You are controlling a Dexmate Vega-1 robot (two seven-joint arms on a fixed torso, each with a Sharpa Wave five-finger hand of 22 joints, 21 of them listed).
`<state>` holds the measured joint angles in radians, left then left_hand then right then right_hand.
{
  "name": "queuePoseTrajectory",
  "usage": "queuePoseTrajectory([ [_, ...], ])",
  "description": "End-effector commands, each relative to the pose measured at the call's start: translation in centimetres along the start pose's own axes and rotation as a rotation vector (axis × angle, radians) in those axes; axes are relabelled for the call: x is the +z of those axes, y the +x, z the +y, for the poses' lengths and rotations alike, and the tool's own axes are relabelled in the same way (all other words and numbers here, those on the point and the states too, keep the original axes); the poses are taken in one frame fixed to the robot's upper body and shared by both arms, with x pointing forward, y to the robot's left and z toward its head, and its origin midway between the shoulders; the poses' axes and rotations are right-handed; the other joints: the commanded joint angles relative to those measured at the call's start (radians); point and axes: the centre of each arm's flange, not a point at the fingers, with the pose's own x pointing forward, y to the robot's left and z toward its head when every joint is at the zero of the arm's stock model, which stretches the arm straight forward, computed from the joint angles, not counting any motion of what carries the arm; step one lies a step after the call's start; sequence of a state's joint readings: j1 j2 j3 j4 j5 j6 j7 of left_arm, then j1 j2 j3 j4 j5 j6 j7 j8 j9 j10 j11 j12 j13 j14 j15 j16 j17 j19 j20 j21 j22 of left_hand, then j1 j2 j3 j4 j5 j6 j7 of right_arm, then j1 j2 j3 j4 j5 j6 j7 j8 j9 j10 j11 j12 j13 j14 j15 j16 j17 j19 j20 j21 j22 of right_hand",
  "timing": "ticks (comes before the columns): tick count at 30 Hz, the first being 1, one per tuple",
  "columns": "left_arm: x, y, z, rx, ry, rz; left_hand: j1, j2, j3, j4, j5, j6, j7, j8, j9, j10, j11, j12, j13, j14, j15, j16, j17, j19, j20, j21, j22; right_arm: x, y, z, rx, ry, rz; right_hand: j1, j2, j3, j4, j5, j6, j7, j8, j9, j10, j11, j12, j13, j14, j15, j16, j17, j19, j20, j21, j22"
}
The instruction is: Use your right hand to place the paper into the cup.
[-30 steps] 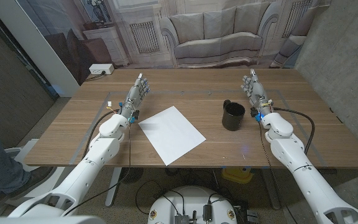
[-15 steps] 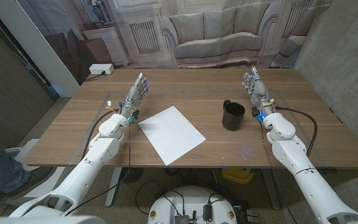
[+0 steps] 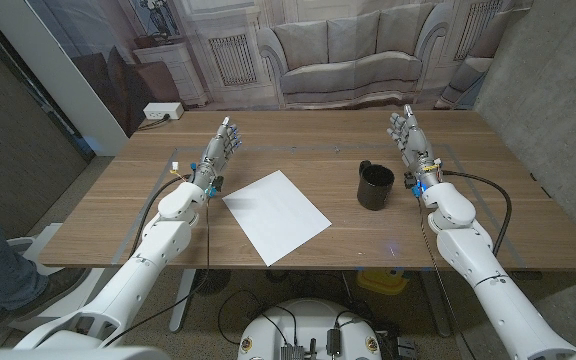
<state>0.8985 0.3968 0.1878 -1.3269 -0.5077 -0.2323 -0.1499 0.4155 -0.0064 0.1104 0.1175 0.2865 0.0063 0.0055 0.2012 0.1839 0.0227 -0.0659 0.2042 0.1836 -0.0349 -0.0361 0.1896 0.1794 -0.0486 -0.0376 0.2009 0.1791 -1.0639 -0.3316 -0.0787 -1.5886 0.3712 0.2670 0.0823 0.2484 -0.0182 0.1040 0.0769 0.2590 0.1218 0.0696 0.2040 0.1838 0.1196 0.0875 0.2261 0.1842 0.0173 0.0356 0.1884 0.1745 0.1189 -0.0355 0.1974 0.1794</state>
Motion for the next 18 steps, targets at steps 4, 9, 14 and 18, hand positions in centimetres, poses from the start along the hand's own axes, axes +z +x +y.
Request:
queuePoseTrajectory([
  [4, 0.1, 0.0, 0.2, 0.003, 0.01, -0.001, 0.008, 0.001, 0.0, -0.005, 0.006, 0.008, -0.001, 0.006, 0.005, 0.006, 0.001, 0.006, 0.005, 0.006, -0.001, 0.004, 0.003, 0.005, -0.085, 0.009, 0.002, 0.5, -0.6, 1.4, 0.022, 0.005, -0.054, 0.005, 0.005, 0.001, -0.008, -0.004, 0.016, -0.001, 0.009, 0.002, 0.013, -0.005, 0.01, 0.002, 0.008, 0.002, 0.005, 0.005, 0.007, -0.031, 0.009, 0.001],
  [9, 0.3, -0.2, 0.3, 0.006, 0.013, -0.003, 0.009, 0.002, -0.001, -0.006, 0.005, 0.009, -0.001, 0.006, 0.005, 0.007, 0.001, 0.006, 0.005, 0.006, -0.001, 0.003, 0.003, 0.004, -0.083, 0.009, 0.003, 0.9, -0.8, 1.8, 0.033, 0.006, -0.078, 0.007, 0.006, 0.002, -0.009, -0.005, 0.018, -0.003, 0.009, 0.002, 0.015, -0.005, 0.01, 0.002, 0.008, 0.002, 0.004, 0.005, 0.008, -0.031, 0.008, 0.001],
  [14, 0.4, -0.3, 0.4, 0.013, 0.011, -0.008, 0.01, 0.002, -0.002, -0.007, 0.005, 0.009, -0.001, 0.005, 0.005, 0.005, 0.002, 0.005, 0.005, 0.006, -0.002, 0.003, 0.003, 0.004, -0.083, 0.008, 0.003, 1.3, -1.0, 2.3, 0.054, -0.005, -0.094, 0.01, 0.008, 0.002, -0.011, -0.006, 0.021, -0.003, 0.008, 0.002, 0.019, -0.003, 0.011, 0.002, 0.01, 0.002, 0.004, 0.005, 0.011, -0.033, 0.009, 0.001],
  [18, 0.4, -0.4, 0.4, 0.025, 0.033, -0.008, 0.011, 0.003, -0.002, -0.008, 0.005, 0.01, -0.001, 0.005, 0.005, 0.005, 0.0, 0.004, 0.005, 0.006, -0.001, 0.003, 0.003, 0.003, -0.082, 0.007, 0.003, 1.5, -1.2, 2.7, 0.06, -0.01, -0.104, 0.011, 0.008, 0.002, -0.012, -0.006, 0.022, -0.003, 0.008, 0.002, 0.022, -0.002, 0.011, 0.002, 0.012, 0.0, 0.004, 0.005, 0.012, -0.033, 0.009, 0.001],
])
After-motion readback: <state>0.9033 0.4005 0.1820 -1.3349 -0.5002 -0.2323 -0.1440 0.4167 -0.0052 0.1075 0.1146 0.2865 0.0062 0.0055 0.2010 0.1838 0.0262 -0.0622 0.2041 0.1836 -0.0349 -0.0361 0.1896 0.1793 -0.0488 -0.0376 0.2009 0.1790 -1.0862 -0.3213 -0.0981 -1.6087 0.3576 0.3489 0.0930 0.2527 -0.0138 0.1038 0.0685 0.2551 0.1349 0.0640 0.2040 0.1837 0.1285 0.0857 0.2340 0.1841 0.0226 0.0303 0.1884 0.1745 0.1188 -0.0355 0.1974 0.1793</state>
